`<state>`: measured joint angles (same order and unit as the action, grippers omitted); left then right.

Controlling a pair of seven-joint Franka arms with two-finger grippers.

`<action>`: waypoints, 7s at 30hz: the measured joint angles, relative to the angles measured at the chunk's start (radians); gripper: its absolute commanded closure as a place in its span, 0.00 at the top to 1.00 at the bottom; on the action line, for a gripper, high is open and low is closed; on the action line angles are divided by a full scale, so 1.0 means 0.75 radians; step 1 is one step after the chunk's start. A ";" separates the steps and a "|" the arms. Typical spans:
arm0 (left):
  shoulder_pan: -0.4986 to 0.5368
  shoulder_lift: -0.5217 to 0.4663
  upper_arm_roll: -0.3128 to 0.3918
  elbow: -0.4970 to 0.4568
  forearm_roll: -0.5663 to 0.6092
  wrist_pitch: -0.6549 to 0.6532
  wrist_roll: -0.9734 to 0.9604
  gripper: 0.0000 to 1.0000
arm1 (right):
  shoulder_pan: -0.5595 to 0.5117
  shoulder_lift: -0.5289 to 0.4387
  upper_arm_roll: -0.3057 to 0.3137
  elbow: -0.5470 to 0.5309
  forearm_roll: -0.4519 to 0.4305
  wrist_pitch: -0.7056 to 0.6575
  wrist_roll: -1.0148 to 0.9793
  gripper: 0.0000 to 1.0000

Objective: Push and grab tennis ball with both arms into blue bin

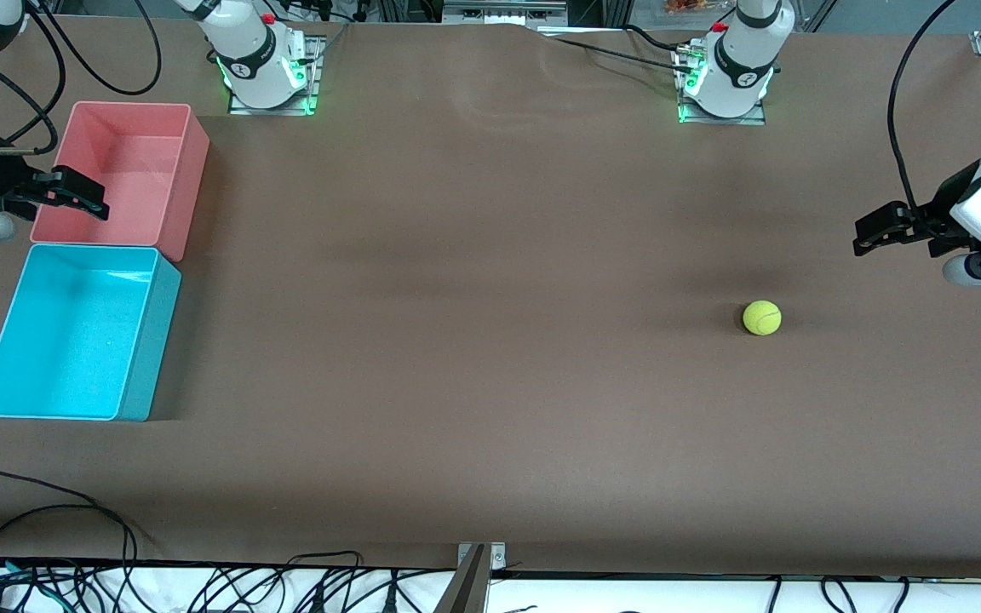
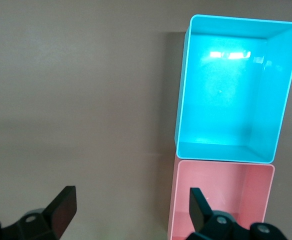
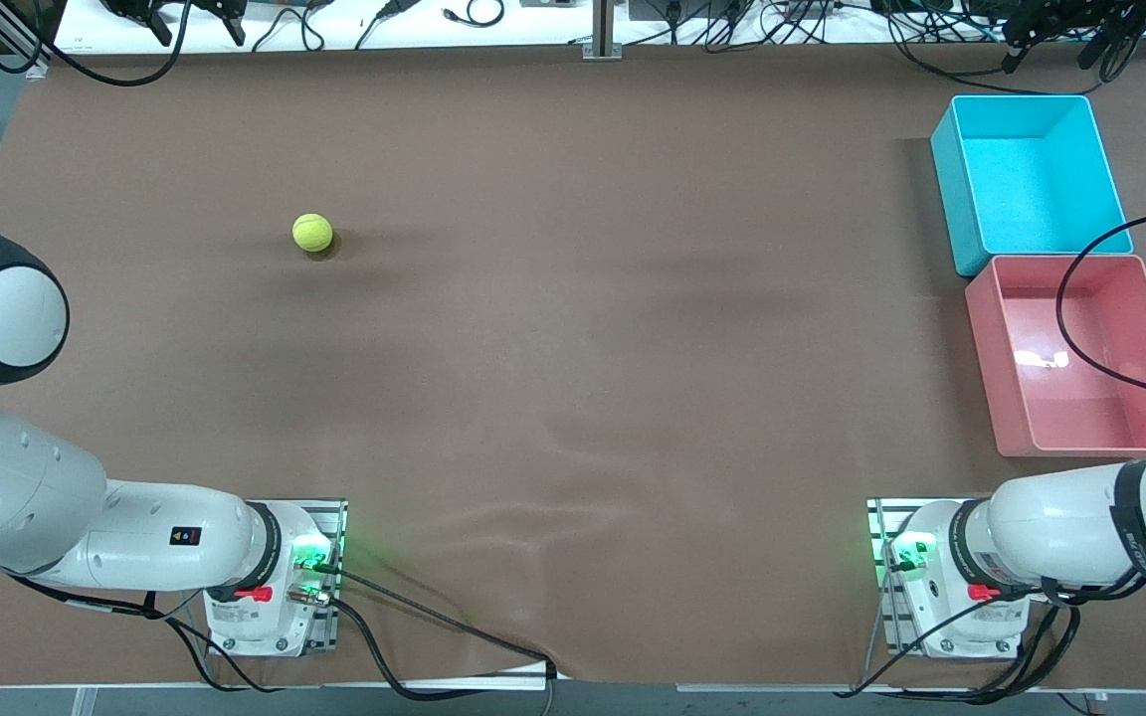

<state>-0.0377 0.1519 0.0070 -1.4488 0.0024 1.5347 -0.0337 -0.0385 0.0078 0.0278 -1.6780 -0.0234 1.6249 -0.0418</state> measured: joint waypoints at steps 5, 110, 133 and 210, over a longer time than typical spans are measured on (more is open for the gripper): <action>0.000 0.000 0.000 0.000 0.000 0.000 0.000 1.00 | 0.000 0.000 0.000 0.000 0.000 0.000 0.000 1.00; 0.002 -0.001 0.000 0.000 0.000 0.000 0.000 1.00 | 0.000 0.000 0.002 0.001 0.001 0.001 0.000 1.00; 0.000 -0.001 -0.001 0.000 0.000 0.002 0.000 0.54 | 0.000 0.000 0.002 0.001 0.001 0.001 0.000 1.00; 0.214 0.147 0.018 -0.740 0.015 0.839 -1.960 0.00 | 0.000 0.000 0.002 0.001 0.001 0.001 0.000 1.00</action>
<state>0.1231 0.2623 0.0205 -2.0035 0.0134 2.1637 -1.5035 -0.0385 0.0079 0.0294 -1.6773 -0.0225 1.6258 -0.0419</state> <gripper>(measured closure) 0.991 0.000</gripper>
